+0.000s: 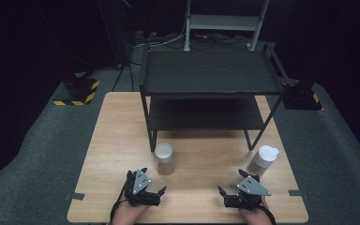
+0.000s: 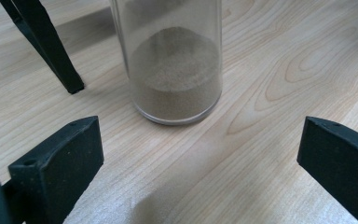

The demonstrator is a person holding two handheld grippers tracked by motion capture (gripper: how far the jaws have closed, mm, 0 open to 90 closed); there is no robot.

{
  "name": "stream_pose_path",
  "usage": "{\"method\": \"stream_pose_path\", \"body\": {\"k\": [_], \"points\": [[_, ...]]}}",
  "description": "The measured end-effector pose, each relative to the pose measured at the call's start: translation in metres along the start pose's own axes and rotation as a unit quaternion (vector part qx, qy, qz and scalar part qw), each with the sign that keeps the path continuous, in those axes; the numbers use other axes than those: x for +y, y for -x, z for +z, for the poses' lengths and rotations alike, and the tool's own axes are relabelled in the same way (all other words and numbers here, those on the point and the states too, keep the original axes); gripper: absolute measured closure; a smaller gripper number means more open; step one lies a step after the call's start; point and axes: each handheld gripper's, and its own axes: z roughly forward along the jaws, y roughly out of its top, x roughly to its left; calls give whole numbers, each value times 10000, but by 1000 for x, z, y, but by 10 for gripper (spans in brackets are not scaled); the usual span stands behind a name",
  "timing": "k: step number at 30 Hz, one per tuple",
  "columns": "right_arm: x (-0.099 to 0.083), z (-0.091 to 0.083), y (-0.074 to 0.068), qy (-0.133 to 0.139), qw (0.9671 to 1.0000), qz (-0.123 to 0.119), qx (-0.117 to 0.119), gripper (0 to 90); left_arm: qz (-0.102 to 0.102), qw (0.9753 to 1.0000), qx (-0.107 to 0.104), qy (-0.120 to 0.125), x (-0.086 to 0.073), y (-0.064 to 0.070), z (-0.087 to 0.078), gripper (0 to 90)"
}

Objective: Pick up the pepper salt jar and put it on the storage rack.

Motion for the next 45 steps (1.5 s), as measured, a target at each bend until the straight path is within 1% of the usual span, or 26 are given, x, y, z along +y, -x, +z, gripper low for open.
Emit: {"method": "stream_pose_path", "body": {"k": [9,10,11,12,17,22,25,26,29,31,35,38,39,42,43,45], "points": [[0,0,1,-9,10000,-10,18,2,-25,9996,1,274,-1,0,-8,4],[0,0,1,-11,10000,-14,23,2,-1,9994,-1,352,0,1,-11,4],[0,0,1,-11,10000,-14,23,2,-1,9994,-1,352,0,1,-11,4],[1,0,1,-15,10000,-19,25,2,16,9991,2,414,1,1,-12,4],[1,1,1,-21,10000,-33,34,2,33,9987,-10,515,2,3,-14,4],[1,1,0,-24,10000,-53,35,2,5,9975,-47,712,3,2,-17,4],[1,1,0,-28,10000,-68,34,2,7,9970,-48,768,4,3,-17,4],[1,1,0,-30,10000,-72,33,2,-2,9966,-54,822,5,3,-17,4],[1,1,0,-29,10000,-78,35,2,7,9964,-32,851,6,3,-17,4],[1,0,-1,-23,10000,-82,31,2,-30,9957,-43,927,7,1,-16,4],[1,1,-1,-30,9999,-99,27,2,-65,9952,-50,971,9,0,-16,4],[1,0,-1,-30,9999,-112,26,2,-41,9948,-42,1018,11,0,-14,4],[1,0,-1,-27,9999,-110,25,2,16,9949,-34,1012,14,0,-13,5],[1,0,-1,-20,9999,-100,21,2,54,9947,-42,1025,16,0,-12,5],[1,0,-1,-30,9999,-102,17,2,76,9950,-37,992,18,-1,-11,4],[1,1,-1,-34,9999,-110,20,2,54,9951,-47,981,19,-1,-10,5]]}}
